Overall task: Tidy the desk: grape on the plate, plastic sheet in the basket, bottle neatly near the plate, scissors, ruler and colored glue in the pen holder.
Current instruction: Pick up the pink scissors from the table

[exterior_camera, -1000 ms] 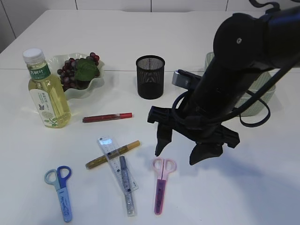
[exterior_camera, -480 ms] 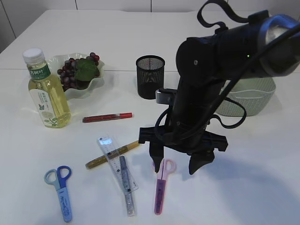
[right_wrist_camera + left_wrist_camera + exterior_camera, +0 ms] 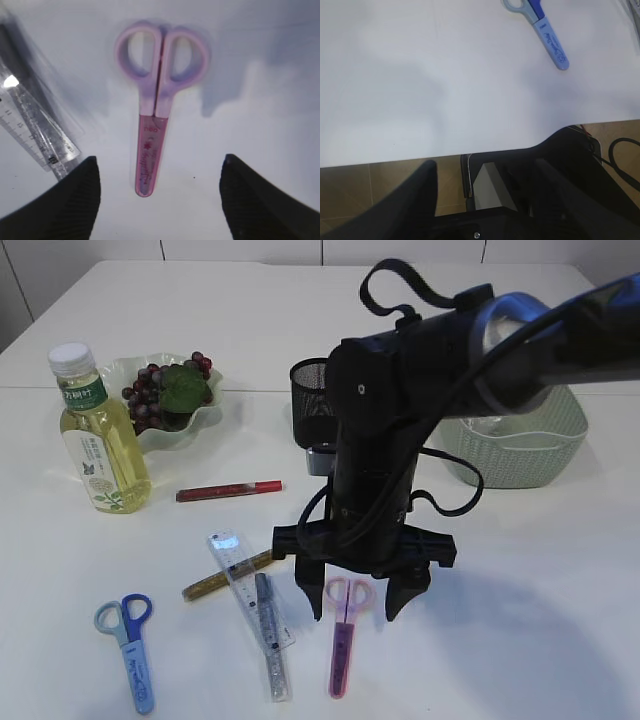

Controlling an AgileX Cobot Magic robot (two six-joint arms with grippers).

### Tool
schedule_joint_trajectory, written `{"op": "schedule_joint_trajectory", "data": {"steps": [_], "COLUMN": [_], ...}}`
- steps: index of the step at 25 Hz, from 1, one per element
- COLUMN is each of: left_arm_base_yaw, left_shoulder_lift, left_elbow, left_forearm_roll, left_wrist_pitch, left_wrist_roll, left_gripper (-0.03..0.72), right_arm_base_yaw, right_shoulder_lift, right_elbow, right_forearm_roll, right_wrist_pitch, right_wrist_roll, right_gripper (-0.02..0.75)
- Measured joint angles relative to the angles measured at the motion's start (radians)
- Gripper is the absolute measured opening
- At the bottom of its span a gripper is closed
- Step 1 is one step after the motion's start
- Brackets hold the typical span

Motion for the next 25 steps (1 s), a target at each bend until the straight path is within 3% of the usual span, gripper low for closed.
{"op": "schedule_joint_trajectory", "data": {"steps": [25], "left_arm_base_yaw": [-0.005], "left_shoulder_lift": [0.0], "left_elbow": [0.0], "left_forearm_roll": [0.0], "left_wrist_pitch": [0.0], "left_wrist_roll": [0.0], "left_gripper": [0.433], "right_arm_base_yaw": [0.011], "right_shoulder_lift": [0.074], "right_elbow": [-0.002], "right_forearm_roll": [-0.002], "right_wrist_pitch": [-0.011], "right_wrist_roll": [0.115], "right_gripper": [0.575]}}
